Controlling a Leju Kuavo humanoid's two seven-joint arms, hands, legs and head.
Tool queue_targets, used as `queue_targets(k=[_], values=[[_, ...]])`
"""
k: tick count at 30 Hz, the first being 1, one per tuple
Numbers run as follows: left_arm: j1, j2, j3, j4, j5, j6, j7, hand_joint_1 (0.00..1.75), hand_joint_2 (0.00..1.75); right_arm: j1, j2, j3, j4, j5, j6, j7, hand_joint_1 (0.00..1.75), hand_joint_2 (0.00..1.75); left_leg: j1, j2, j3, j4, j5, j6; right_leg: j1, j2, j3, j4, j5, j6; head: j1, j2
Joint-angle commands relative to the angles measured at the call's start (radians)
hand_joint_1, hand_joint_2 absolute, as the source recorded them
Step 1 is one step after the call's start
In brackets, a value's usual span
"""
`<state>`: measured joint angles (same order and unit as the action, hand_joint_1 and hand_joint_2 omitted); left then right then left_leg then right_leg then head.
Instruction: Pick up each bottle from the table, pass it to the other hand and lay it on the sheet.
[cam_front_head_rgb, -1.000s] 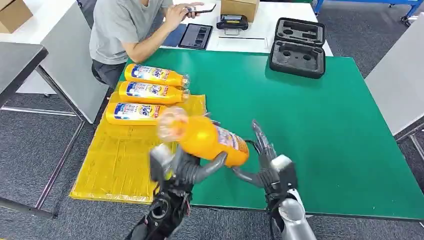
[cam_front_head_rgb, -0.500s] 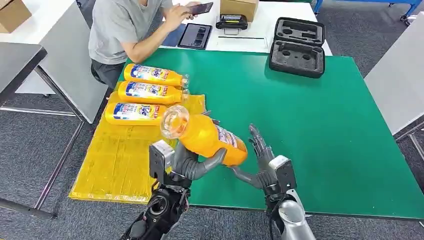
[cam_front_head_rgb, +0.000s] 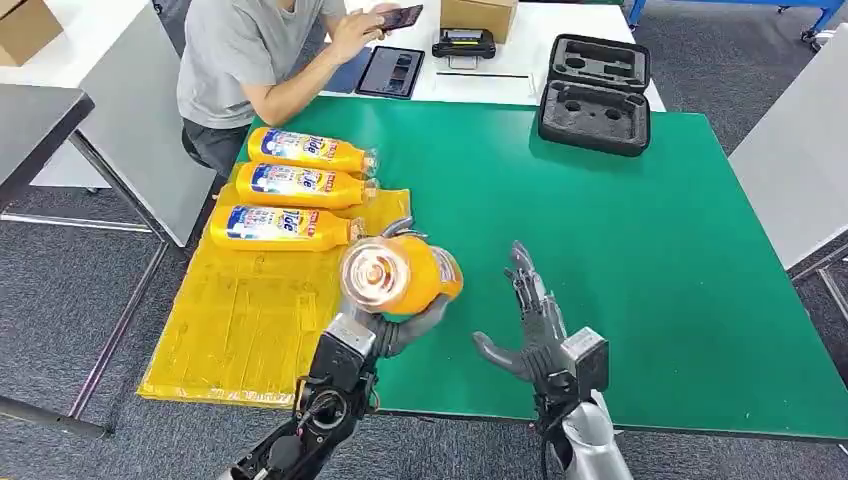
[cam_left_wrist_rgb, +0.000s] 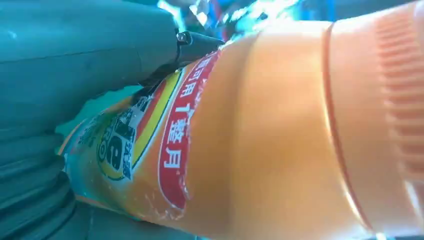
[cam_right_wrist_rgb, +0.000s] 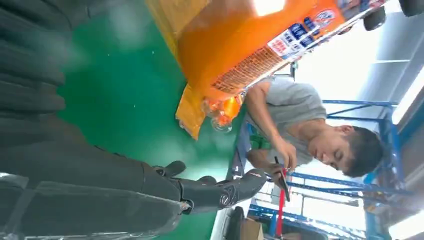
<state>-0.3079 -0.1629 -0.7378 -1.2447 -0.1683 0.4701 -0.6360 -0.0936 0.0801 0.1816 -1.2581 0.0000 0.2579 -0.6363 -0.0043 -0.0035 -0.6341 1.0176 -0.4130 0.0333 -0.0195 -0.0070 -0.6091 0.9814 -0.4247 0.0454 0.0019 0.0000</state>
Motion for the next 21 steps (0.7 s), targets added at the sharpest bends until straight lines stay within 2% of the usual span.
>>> queue_targets(k=[1, 4, 6, 9, 11, 15, 16, 18, 21], values=[[-0.075, 0.087, -0.014, -0.02, 0.009, 0.114, -0.062, 1.75, 1.75, 0.018, 0.04, -0.075, 0.061, -0.015, 0.019, -0.062, 0.0, 1.75, 0.001, 0.0, 0.004, -0.001, -0.001, -0.002, 0.001, 0.001, 0.004, -0.001, -0.001, -0.002, 0.0, 0.0], [-0.108, 0.091, -0.03, 0.08, -0.124, 0.228, -0.062, 1.75, 1.75, 0.02, 0.044, -0.08, 0.057, -0.011, 0.013, -0.062, 0.0, 1.75, 0.001, 0.001, 0.007, -0.001, -0.002, -0.002, 0.001, 0.001, 0.007, -0.001, -0.002, -0.003, 0.0, 0.0], [-0.108, 0.091, -0.03, 0.08, -0.124, 0.228, -0.062, 1.75, 1.75, 0.02, 0.044, -0.08, 0.057, -0.011, 0.013, -0.062, 0.0, 1.75, 0.001, 0.0, 0.003, -0.001, 0.0, -0.001, 0.001, 0.0, 0.003, -0.001, 0.0, -0.001, 0.0, 0.0], [-0.108, 0.091, -0.03, 0.08, -0.124, 0.228, -0.062, 1.75, 1.75, 0.02, 0.044, -0.08, 0.057, -0.011, 0.013, -0.062, 0.0, 1.75, 0.002, 0.0, 0.008, -0.001, -0.002, -0.002, 0.002, 0.001, 0.008, -0.002, -0.002, -0.003, 0.0, 0.0], [-0.108, 0.091, -0.03, 0.08, -0.124, 0.228, -0.062, 1.75, 1.75, 0.02, 0.044, -0.08, 0.057, -0.011, 0.013, -0.062, 0.0, 1.75, 0.001, 0.001, 0.005, -0.001, -0.002, -0.002, 0.001, 0.001, 0.005, -0.001, -0.001, -0.002, 0.0, 0.0], [-0.135, 0.046, 0.109, 0.224, -0.348, 0.228, -0.062, 1.75, 1.75, 0.0, 0.045, -0.097, 0.081, -0.006, 0.0, -0.062, 0.0, 1.75, 0.002, 0.001, 0.008, -0.001, -0.002, -0.002, 0.002, 0.001, 0.008, -0.002, -0.001, -0.003, 0.0, 0.0], [-0.149, 0.028, 0.175, 0.28, -0.44, 0.228, -0.062, 1.75, 1.75, -0.006, 0.043, -0.104, 0.09, -0.005, -0.002, -0.062, 0.0, 1.75, 0.001, 0.001, 0.007, -0.002, -0.001, -0.002, 0.001, 0.001, 0.007, -0.002, -0.001, -0.002, 0.0, 0.0], [-0.155, 0.022, 0.285, 0.332, -0.626, 0.228, -0.038, 1.75, 1.75, -0.003, 0.041, -0.117, 0.094, -0.005, -0.003, -0.062, 0.0, 1.75, 0.002, 0.002, 0.007, -0.001, -0.002, -0.002, 0.002, 0.002, 0.007, -0.002, -0.001, -0.003, 0.0, 0.0], [-0.154, 0.04, 0.352, 0.353, -0.773, 0.228, 0.018, 1.75, 1.75, 0.012, 0.039, -0.133, 0.086, -0.008, 0.0, -0.062, 0.0, 1.75, 0.001, 0.002, 0.005, -0.001, -0.001, -0.002, 0.001, 0.002, 0.005, -0.001, 0.0, -0.002, 0.0, 0.0]])
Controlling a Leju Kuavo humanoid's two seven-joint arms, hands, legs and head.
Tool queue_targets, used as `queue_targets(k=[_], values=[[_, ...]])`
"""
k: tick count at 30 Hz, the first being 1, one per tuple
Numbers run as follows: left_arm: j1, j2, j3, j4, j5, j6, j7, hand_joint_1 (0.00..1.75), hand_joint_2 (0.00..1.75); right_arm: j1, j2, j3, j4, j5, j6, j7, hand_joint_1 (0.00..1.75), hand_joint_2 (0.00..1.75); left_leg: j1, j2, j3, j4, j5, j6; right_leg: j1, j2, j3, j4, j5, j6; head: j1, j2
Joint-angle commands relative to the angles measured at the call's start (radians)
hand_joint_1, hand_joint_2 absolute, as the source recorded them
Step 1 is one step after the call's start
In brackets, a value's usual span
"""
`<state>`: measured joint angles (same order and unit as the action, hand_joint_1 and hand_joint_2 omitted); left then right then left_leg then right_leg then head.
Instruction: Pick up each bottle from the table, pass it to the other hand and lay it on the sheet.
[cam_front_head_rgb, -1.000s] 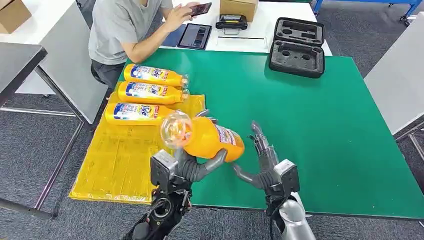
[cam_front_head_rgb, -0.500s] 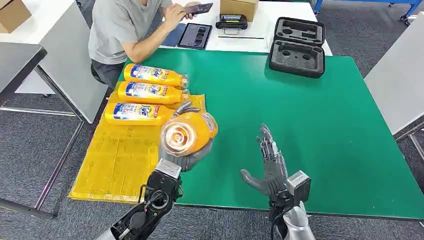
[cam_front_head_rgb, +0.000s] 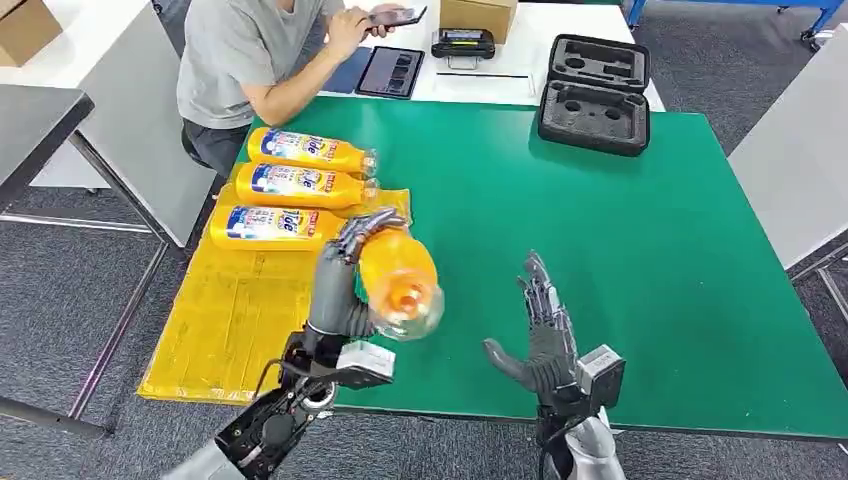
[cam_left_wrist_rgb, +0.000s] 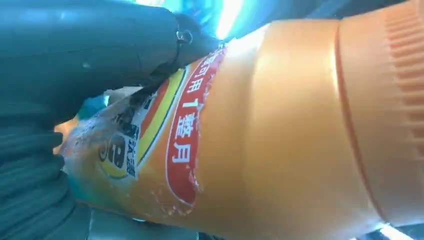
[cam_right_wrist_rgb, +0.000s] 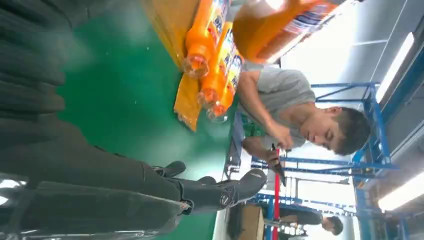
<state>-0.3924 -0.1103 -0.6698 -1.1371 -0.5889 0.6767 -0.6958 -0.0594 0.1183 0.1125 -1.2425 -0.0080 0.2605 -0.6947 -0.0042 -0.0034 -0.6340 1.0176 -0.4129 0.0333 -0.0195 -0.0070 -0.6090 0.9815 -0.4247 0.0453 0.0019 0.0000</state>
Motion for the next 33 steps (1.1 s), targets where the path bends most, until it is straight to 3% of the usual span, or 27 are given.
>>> queue_targets(k=[1, 3, 4, 6, 13, 27, 33], values=[[-0.064, 0.007, 0.298, 0.244, -0.4, 0.021, 0.113, 1.75, 1.75, -0.016, 0.0, -0.071, 0.07, -0.002, 0.001, -0.003, 0.0, 1.75, 0.002, 0.003, 0.011, -0.001, -0.003, -0.003, 0.003, 0.003, 0.011, -0.002, -0.002, -0.004, 0.0, 0.0], [-0.043, 0.035, 0.317, 0.226, -0.435, 0.021, 0.149, 1.75, 1.75, -0.01, -0.002, -0.075, 0.072, -0.002, 0.007, -0.003, 0.0, 1.75, 0.001, 0.002, 0.004, -0.001, -0.001, -0.002, 0.001, 0.002, 0.004, -0.001, 0.0, -0.002, 0.0, 0.0], [-0.035, 0.053, 0.32, 0.215, -0.443, 0.021, 0.165, 1.75, 1.75, -0.009, -0.002, -0.076, 0.075, -0.003, 0.01, -0.003, 0.0, 1.75, 0.003, 0.004, 0.012, -0.002, -0.003, -0.004, 0.003, 0.004, 0.011, -0.003, -0.002, -0.004, 0.0, 0.0], [-0.018, 0.077, 0.323, 0.194, -0.468, 0.021, 0.197, 1.75, 1.75, -0.012, 0.0, -0.079, 0.081, -0.006, 0.013, -0.003, 0.0, 1.75, 0.001, 0.003, 0.005, -0.001, -0.001, -0.002, 0.001, 0.003, 0.004, -0.001, -0.001, -0.002, 0.0, 0.0], [0.025, 0.143, 0.318, 0.032, -0.523, -0.016, 0.302, 1.75, 1.75, 0.02, 0.002, -0.075, 0.062, -0.011, 0.006, -0.003, 0.0, 1.75, 0.002, 0.003, 0.007, -0.001, -0.003, -0.002, 0.002, 0.003, 0.007, -0.001, -0.002, -0.003, 0.0, 0.0], [0.017, 0.154, 0.316, -0.003, -0.541, -0.032, 0.327, 1.75, 1.75, 0.029, 0.004, -0.081, 0.056, -0.014, -0.005, -0.003, 0.0, 1.75, 0.001, 0.001, 0.002, -0.001, -0.001, -0.001, 0.001, 0.001, 0.002, 0.0, -0.001, -0.002, 0.0, 0.0], [-0.005, 0.185, 0.29, -0.041, -0.612, -0.191, 0.379, 1.75, 1.75, 0.052, 0.007, -0.095, 0.038, -0.015, -0.01, -0.003, 0.0, 1.75, 0.002, 0.0, 0.005, 0.0, -0.003, -0.002, 0.002, 0.0, 0.006, 0.0, -0.003, -0.003, 0.0, 0.0]])
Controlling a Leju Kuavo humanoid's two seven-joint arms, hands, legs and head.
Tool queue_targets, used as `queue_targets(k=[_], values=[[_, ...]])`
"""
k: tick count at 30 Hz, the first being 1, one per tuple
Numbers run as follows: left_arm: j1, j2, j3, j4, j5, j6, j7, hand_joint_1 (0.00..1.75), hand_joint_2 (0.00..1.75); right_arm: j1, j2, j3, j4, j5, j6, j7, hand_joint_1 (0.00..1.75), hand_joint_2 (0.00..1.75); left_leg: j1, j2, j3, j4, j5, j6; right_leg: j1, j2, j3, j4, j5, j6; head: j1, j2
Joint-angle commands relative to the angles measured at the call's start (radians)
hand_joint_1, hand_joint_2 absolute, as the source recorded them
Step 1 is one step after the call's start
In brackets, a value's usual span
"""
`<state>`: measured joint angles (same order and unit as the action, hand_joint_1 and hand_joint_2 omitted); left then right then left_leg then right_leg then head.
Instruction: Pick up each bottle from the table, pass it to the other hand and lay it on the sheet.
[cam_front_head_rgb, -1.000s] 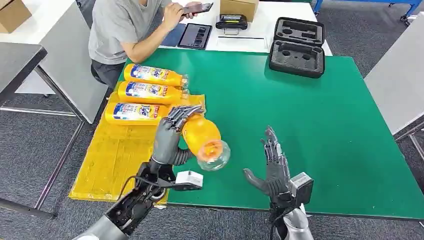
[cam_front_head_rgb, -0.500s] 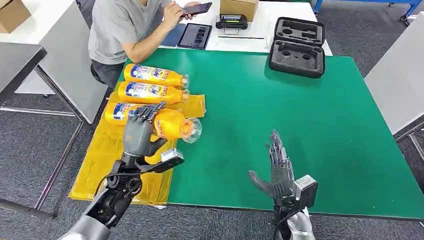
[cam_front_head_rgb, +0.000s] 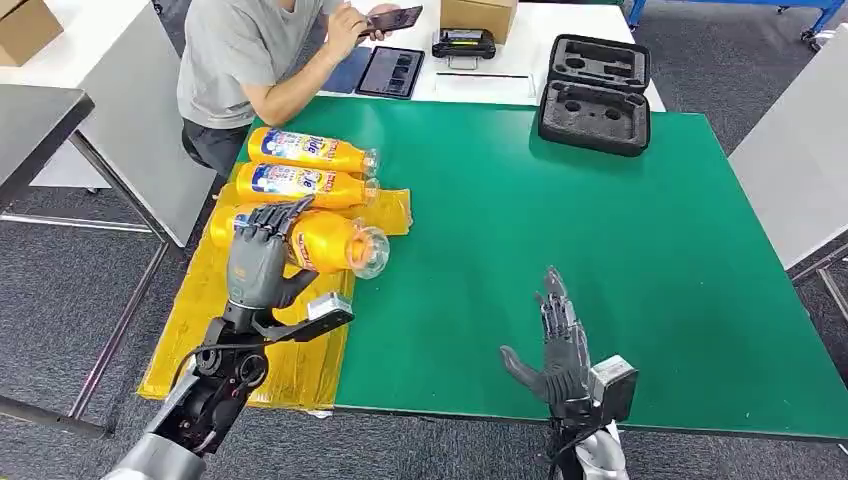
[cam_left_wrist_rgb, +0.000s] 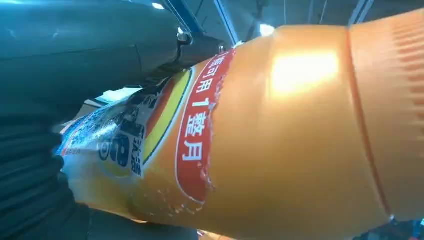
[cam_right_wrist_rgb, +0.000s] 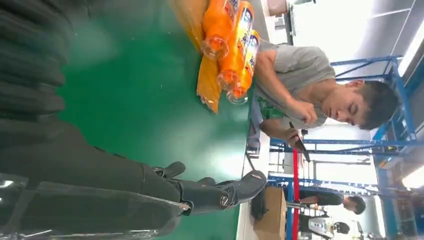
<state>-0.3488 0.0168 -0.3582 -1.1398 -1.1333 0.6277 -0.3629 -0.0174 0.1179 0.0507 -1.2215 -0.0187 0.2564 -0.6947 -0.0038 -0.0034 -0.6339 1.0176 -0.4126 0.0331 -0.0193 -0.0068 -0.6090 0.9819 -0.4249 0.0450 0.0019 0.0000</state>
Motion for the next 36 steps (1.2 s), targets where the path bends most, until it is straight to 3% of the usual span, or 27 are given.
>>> queue_targets(k=[1, 4, 12, 17, 36], values=[[-0.06, 0.063, -0.032, -0.012, -0.073, -0.167, 0.041, 1.75, 1.75, 0.007, 0.009, -0.034, 0.021, -0.004, -0.003, -0.003, 0.0, 1.75, 0.001, 0.0, 0.001, 0.0, 0.0, -0.001, 0.001, 0.0, 0.001, 0.0, 0.0, -0.001, 0.0, 0.0], [-0.094, 0.067, -0.07, 0.076, -0.06, -0.23, 0.009, 1.75, 1.75, -0.01, 0.008, -0.03, 0.045, 0.004, -0.004, -0.003, 0.0, 1.75, 0.001, 0.0, 0.001, -0.001, 0.0, -0.001, 0.001, 0.0, 0.002, -0.001, 0.0, -0.001, 0.0, 0.0], [-0.094, 0.067, -0.07, 0.076, -0.06, -0.23, 0.009, 1.75, 1.75, -0.01, 0.008, -0.03, 0.045, 0.004, -0.004, -0.003, 0.0, 1.75, 0.001, 0.0, 0.003, 0.0, -0.001, -0.001, 0.001, 0.0, 0.003, -0.001, -0.001, -0.001, 0.0, 0.0], [-0.128, 0.108, -0.107, 0.14, -0.097, -0.277, 0.026, 1.75, 1.75, -0.015, 0.007, -0.031, 0.054, 0.003, -0.001, -0.003, 0.0, 1.75, 0.001, 0.0, 0.005, -0.001, -0.002, -0.002, 0.001, 0.001, 0.005, -0.001, -0.002, -0.002, 0.0, 0.0], [-0.046, 0.191, -0.093, 0.056, -0.16, -0.398, 0.126, 1.75, 1.75, -0.03, 0.012, -0.035, 0.091, 0.002, 0.007, -0.003, 0.0, 1.75, 0.002, 0.001, 0.004, 0.0, -0.001, -0.002, 0.002, 0.002, 0.004, -0.001, -0.001, -0.002, 0.0, 0.0]])
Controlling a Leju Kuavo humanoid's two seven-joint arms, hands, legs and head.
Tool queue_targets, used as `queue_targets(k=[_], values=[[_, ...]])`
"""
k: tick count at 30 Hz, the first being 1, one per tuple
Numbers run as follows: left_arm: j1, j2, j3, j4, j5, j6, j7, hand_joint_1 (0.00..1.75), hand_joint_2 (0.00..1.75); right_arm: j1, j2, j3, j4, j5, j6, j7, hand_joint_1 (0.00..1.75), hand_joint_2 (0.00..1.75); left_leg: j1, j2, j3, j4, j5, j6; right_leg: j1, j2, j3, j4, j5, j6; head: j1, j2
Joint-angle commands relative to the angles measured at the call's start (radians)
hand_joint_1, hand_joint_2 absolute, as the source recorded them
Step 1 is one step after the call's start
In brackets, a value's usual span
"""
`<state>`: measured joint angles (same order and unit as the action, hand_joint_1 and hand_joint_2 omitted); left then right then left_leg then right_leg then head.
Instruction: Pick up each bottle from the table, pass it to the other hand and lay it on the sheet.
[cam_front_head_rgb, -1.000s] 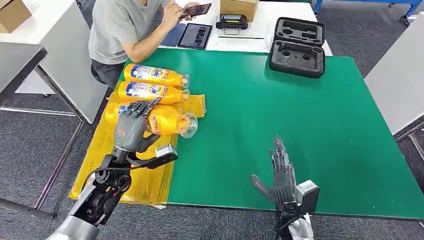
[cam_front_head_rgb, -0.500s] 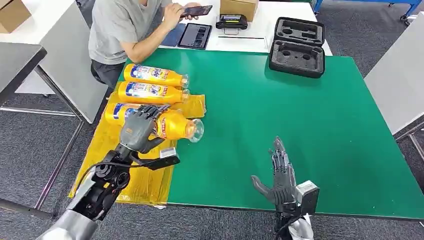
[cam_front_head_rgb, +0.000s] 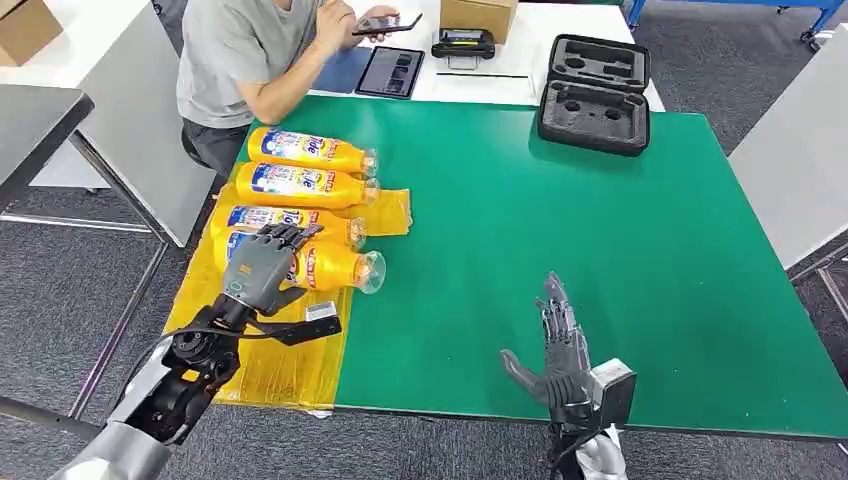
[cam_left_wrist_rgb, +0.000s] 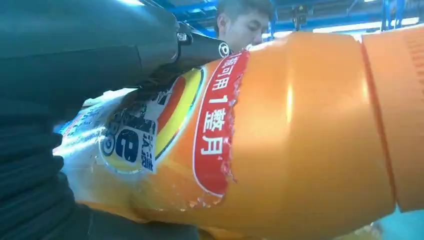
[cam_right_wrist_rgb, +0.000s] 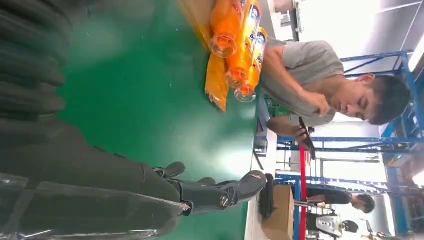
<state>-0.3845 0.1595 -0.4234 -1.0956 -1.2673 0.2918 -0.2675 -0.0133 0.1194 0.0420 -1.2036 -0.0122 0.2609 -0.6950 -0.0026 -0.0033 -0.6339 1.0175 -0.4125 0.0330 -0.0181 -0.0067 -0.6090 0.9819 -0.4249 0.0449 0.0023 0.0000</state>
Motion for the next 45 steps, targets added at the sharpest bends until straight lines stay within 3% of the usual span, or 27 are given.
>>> queue_targets(k=[1, 10, 20, 28, 45], values=[[-0.01, 0.048, -0.028, 0.011, -0.026, -0.062, 0.031, 1.75, 1.75, -0.034, 0.01, -0.026, 0.073, -0.004, 0.002, -0.003, 0.0, 1.75, 0.001, 0.002, 0.006, 0.0, -0.003, -0.002, 0.001, 0.002, 0.006, -0.001, -0.002, -0.002, 0.0, 0.0], [-0.014, 0.01, -0.059, 0.039, 0.009, -0.114, -0.043, 1.75, 1.75, -0.052, 0.011, -0.03, 0.1, -0.004, -0.001, -0.003, 0.0, 1.75, 0.001, 0.0, 0.003, -0.001, -0.001, -0.001, 0.001, 0.0, 0.003, -0.001, -0.001, -0.001, 0.0, 0.0], [-0.098, -0.04, -0.099, 0.239, 0.074, -0.108, -0.13, 1.75, 1.75, -0.069, 0.001, -0.016, 0.128, -0.009, -0.011, -0.003, 0.0, 1.75, 0.001, -0.001, 0.005, -0.001, -0.001, -0.002, 0.001, -0.001, 0.006, -0.001, -0.001, -0.002, 0.0, 0.0], [-0.169, -0.037, -0.124, 0.381, 0.029, -0.078, -0.053, 1.75, 1.75, -0.074, 0.007, -0.015, 0.153, -0.006, -0.008, -0.003, 0.0, 1.75, 0.001, 0.0, 0.003, -0.001, 0.0, -0.001, 0.001, 0.0, 0.003, -0.001, 0.0, -0.001, 0.0, 0.0], [-0.17, -0.066, -0.119, 0.426, -0.001, -0.059, 0.007, 1.73, 1.75, -0.058, 0.001, -0.023, 0.162, -0.002, -0.016, -0.003, 0.0, 1.75, 0.001, 0.0, 0.004, -0.001, -0.001, -0.001, 0.001, 0.001, 0.004, -0.001, -0.001, -0.001, 0.0, 0.0]])
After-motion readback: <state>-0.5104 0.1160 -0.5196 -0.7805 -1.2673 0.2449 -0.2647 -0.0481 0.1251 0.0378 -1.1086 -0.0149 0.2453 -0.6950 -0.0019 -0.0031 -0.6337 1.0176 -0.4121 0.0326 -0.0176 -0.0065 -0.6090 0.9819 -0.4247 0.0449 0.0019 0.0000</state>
